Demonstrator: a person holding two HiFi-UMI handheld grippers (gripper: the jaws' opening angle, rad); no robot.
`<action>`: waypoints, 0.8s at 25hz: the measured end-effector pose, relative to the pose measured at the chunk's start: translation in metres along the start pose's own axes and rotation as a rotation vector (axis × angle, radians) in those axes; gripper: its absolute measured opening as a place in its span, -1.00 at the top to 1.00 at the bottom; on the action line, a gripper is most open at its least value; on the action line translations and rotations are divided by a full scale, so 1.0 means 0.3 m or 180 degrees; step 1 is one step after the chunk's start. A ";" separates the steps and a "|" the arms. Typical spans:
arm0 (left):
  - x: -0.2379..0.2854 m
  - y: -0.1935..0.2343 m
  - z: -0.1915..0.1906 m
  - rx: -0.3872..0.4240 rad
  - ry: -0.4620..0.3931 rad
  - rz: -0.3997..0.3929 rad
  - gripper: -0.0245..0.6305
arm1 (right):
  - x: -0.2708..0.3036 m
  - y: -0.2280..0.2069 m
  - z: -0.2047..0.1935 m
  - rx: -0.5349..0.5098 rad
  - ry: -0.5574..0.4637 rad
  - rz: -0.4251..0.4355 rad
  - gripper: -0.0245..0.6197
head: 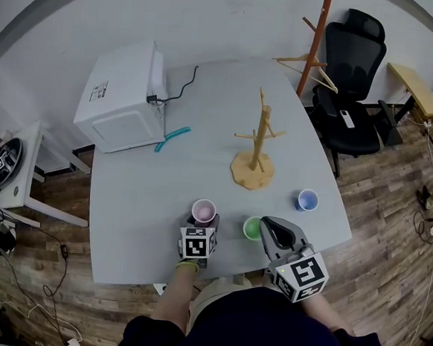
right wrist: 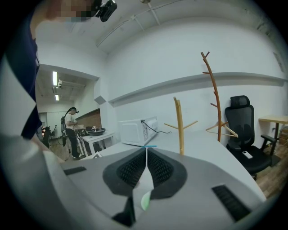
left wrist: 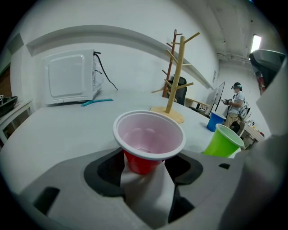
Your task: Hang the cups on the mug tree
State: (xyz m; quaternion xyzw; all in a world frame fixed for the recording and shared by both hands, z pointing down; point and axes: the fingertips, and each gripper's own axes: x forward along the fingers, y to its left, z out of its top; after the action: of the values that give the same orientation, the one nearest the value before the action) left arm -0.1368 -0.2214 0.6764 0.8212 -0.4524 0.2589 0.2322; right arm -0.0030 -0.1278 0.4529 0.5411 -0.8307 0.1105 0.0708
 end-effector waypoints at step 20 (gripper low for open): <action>-0.051 -0.046 0.205 0.0406 -0.0246 0.0033 0.05 | -0.008 -0.020 0.011 0.0069 -0.0078 0.0180 0.83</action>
State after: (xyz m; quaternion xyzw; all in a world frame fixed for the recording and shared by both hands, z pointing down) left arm -0.1184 -0.2432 0.6180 0.8414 -0.4479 0.2565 0.1604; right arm 0.0036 -0.1288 0.4498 0.5195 -0.8452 0.1147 0.0516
